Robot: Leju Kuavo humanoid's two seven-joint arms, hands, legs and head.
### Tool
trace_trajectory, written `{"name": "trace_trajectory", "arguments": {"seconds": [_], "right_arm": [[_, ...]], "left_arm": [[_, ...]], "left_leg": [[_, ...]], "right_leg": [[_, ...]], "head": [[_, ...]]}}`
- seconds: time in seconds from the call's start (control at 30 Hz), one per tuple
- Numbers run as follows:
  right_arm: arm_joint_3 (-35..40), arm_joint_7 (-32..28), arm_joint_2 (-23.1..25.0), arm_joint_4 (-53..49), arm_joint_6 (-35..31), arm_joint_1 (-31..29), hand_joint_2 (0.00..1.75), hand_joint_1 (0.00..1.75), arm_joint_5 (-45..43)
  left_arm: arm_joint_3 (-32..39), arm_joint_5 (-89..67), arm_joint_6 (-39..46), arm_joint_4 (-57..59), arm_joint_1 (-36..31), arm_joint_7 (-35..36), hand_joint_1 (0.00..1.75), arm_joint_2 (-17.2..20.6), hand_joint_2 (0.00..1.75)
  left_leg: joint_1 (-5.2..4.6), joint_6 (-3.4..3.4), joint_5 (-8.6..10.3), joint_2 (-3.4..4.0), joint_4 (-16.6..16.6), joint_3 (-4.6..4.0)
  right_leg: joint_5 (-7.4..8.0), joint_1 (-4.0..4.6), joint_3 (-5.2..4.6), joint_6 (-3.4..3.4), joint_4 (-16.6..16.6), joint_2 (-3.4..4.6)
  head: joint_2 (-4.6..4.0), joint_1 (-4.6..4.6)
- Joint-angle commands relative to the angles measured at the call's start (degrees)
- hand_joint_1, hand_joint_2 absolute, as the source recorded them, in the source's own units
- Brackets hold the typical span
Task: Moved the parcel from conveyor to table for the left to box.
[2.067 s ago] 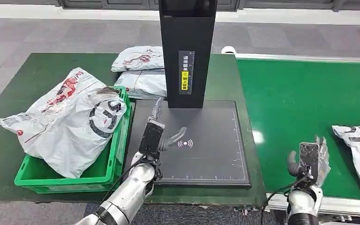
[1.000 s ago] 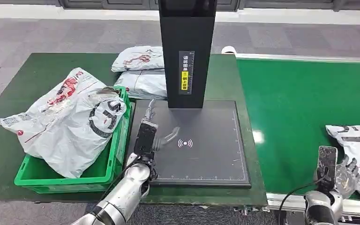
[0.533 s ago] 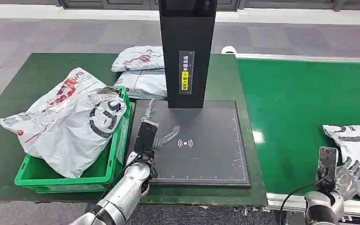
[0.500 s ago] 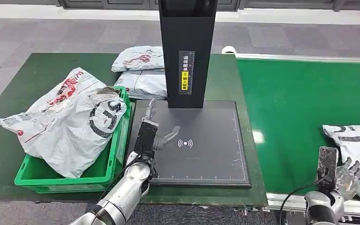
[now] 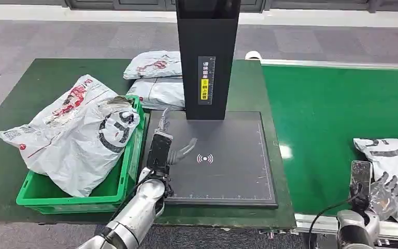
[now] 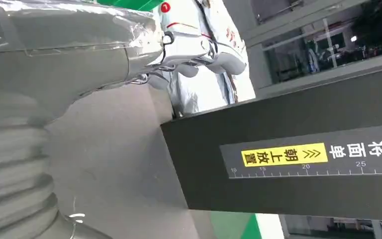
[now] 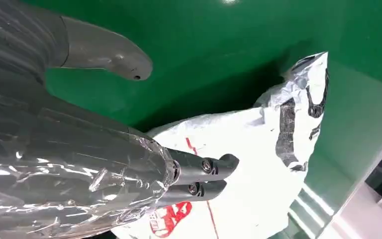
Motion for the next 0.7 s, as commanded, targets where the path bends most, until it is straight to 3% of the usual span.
{"name": "trace_trajectory", "arguments": {"seconds": [0.03, 0.17, 0.27, 0.33, 0.43, 0.7], "right_arm": [[-2.0, 0.2, 0.9, 3.0, 0.1, -2.5, 1.75, 0.00, -0.1], [-2.0, 0.2, 0.9, 3.0, 0.1, -2.5, 1.75, 0.00, -0.1], [-1.1, 1.8, 0.4, 2.2, -1.6, -1.7, 1.75, 0.00, 4.9], [-4.4, 4.3, 1.7, -0.8, -1.6, -0.5, 1.75, 0.00, 12.4], [-9.7, 3.3, 2.8, -0.6, -1.6, -1.1, 1.75, 0.00, 17.9], [-14.3, 2.2, 4.4, -1.1, -1.6, -1.2, 1.75, 0.00, 21.0]], "left_arm": [[2.2, 0.1, -0.1, 1.4, -1.0, 0.3, 0.00, 0.6, 1.75], [2.2, 0.1, -0.1, 1.4, -1.0, 0.3, 0.00, 0.6, 1.75], [2.5, 0.2, 0.0, 0.7, -0.5, 0.5, 0.00, 0.7, 1.75], [2.8, 0.2, -0.2, -0.3, 0.3, 0.7, 0.00, 0.8, 1.75], [3.2, 0.0, -0.1, -1.5, 1.0, 1.4, 0.00, 0.8, 1.75], [3.1, -0.6, -0.8, -2.7, 2.8, 1.9, 0.00, 0.5, 1.75]], "left_leg": [[0.01, 0.00, -0.07, 0.36, -0.1, 0.20], [0.00, 0.00, -0.05, 0.31, -0.1, 0.18], [0.00, 0.00, -0.04, 0.23, 0.0, 0.09], [0.00, 0.01, -0.07, 0.34, -0.1, 0.24], [0.01, 0.00, -0.05, 0.23, -0.1, 0.16], [0.01, 0.00, -0.06, 0.31, -0.1, 0.21]], "right_leg": [[0.00, 0.07, 0.15, -0.11, -0.1, 0.00], [0.00, 0.06, 0.13, -0.10, -0.1, -0.02], [0.00, 0.04, 0.06, -0.06, 0.0, 0.00], [-0.02, 0.07, 0.20, -0.11, -0.1, -0.06], [-0.02, 0.06, 0.13, -0.08, -0.1, -0.03], [-0.01, 0.07, 0.17, -0.10, -0.1, -0.02]], "head": [[0.00, 0.00], [0.00, 0.00], [0.00, 0.00], [0.00, 0.00], [0.00, 0.00], [0.00, 0.00]]}}
